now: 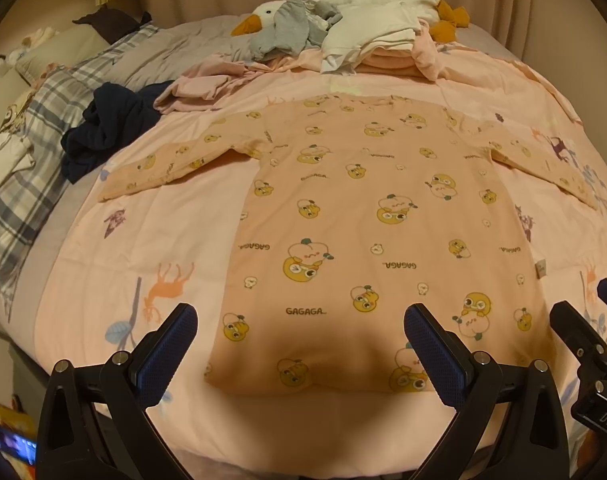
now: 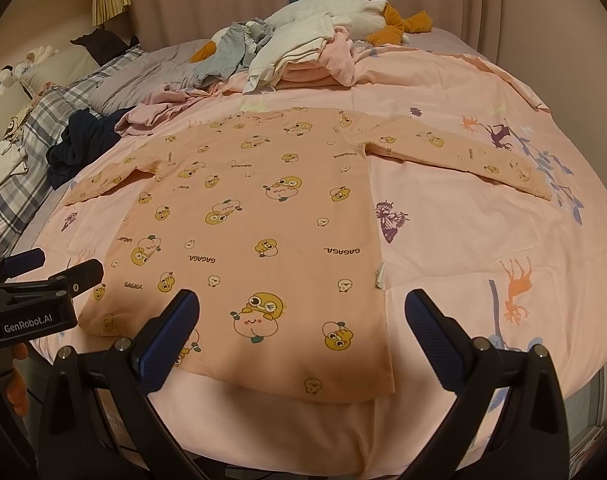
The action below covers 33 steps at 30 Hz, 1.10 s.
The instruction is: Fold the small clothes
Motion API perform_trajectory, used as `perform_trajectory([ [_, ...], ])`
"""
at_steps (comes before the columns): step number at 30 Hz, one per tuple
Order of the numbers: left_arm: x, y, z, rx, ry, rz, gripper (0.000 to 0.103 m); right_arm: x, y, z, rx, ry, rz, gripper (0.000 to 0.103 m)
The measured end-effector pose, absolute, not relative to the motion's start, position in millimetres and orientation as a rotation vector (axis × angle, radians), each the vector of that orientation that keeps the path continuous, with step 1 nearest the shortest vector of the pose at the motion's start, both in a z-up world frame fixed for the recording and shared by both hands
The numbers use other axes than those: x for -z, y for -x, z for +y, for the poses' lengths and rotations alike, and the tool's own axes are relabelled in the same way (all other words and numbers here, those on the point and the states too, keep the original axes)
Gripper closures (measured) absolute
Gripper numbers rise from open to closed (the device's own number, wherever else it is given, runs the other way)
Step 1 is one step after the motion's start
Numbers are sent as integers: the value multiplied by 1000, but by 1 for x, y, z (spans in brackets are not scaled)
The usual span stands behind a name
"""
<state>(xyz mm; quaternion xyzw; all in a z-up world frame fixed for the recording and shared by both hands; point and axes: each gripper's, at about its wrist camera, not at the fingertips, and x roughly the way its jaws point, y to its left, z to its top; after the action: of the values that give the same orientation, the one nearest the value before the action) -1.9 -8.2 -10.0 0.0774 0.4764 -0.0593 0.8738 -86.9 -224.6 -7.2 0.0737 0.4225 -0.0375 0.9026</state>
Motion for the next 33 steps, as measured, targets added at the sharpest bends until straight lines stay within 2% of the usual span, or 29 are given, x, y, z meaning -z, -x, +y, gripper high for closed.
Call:
perform_trajectory([
  [23,14,0,-13,135,-170,995,1,10,84,-228,79,-169,876,0],
  [29,20,-21,-9,201,-42,999,1,15,77,-259,-17,-351,811,0],
  [33,25,-37,-9,278,69,1003,1,37,62,-313,-2,-551,808,0],
])
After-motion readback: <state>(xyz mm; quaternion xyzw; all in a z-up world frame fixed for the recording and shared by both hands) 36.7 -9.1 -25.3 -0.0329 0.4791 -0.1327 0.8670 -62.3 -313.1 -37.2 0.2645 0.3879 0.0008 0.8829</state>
